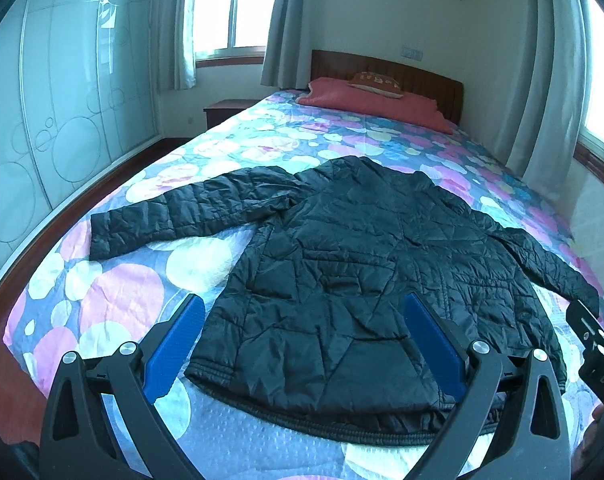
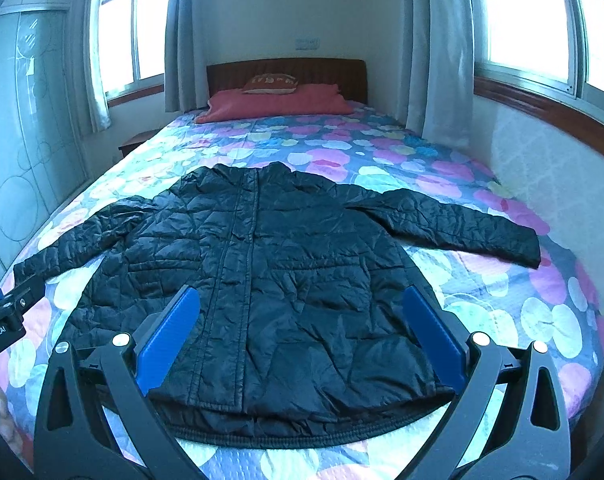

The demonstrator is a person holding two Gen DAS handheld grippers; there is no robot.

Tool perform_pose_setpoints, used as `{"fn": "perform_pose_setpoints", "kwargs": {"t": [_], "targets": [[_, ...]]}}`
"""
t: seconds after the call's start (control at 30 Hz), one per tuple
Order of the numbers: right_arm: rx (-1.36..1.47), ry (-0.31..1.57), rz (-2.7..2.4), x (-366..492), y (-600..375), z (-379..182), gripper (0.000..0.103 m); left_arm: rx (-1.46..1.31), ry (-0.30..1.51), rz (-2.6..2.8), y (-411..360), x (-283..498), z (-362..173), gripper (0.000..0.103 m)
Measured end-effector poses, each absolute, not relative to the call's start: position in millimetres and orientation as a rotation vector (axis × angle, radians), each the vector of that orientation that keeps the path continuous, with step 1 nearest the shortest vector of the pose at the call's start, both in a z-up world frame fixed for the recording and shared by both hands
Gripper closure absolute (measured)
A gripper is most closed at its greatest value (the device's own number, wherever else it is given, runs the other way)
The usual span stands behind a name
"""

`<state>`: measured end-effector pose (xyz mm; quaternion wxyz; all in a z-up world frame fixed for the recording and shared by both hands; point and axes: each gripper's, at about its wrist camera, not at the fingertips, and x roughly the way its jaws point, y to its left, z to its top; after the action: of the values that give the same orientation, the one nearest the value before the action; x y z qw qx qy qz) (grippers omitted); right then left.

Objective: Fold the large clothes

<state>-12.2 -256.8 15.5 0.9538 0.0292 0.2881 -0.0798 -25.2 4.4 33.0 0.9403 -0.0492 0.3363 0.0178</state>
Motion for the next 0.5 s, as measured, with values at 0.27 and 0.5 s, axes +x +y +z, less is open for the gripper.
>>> {"fn": "perform_pose_setpoints", "kwargs": {"t": [0.27, 0.5], "targets": [[0.059, 0.580, -0.164, -16.1, -258.8, 18.3, 0.002, -0.099, 0.682, 0.037, 4.9, -26.8, 34.1, 0.004], [0.059, 0.576, -0.166, -18.0, -260.3, 19.7, 0.002, -0.099, 0.681, 0.036, 5.6, -28.0, 35.3, 0.004]]}}
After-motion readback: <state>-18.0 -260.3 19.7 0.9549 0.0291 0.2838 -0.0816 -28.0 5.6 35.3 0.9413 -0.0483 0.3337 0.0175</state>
